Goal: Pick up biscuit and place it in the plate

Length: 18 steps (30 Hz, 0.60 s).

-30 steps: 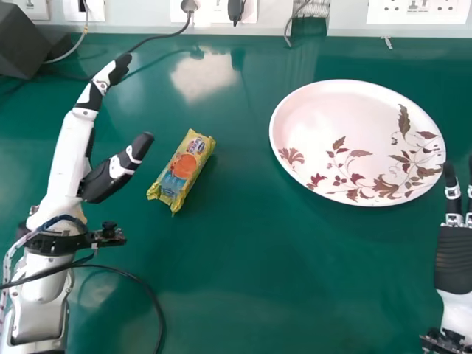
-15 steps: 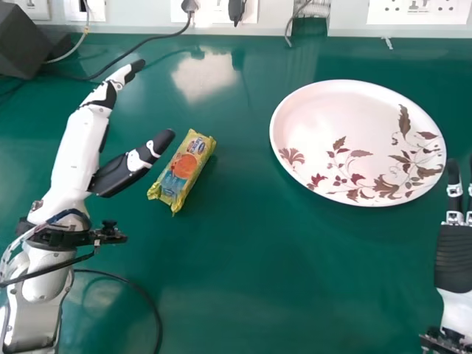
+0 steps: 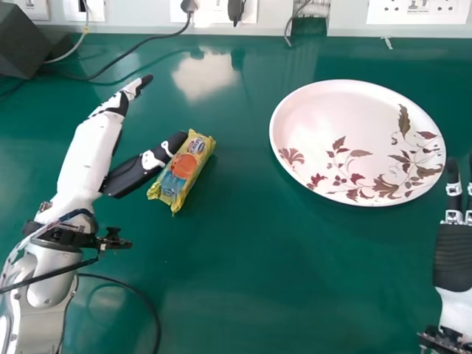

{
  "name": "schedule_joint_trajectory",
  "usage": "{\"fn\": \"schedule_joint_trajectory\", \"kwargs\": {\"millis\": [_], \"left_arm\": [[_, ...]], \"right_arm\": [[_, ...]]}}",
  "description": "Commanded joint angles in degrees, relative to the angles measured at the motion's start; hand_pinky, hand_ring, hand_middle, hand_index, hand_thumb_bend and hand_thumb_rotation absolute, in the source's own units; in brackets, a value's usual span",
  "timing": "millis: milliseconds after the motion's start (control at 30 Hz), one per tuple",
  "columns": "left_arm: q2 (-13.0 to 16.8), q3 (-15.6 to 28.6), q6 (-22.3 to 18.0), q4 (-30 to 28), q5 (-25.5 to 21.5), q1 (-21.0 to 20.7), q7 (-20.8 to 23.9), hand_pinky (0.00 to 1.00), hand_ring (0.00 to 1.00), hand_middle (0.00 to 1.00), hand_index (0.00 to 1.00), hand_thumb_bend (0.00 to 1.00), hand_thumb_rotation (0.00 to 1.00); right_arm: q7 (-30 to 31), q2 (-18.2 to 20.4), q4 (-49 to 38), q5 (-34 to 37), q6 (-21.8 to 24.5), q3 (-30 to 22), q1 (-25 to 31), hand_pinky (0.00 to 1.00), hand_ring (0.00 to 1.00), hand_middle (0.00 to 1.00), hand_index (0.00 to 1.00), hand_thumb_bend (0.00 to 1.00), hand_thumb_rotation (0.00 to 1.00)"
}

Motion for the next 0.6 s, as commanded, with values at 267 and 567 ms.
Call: {"fn": "schedule_joint_trajectory", "kwargs": {"millis": [267,567], "left_arm": [[-0.1,-3.9,11.2,-7.1,5.4,0.6,-5.1,0.92,0.91,0.96,0.97,1.00,0.63],[0.9,-6.2,14.9,-5.9,9.9,-0.7,-5.8,0.89,0.90,0.95,0.96,1.00,0.64]], "right_arm": [[0.5,2.5,0.1,0.5,-1.1,0.1,-0.2,0.94,1.00,1.00,0.95,1.00,0.46],[-1.0,3.0,-0.9,-0.7,-1.5,0.7,0.1,0.90,1.00,1.00,0.94,1.00,0.47]]}}
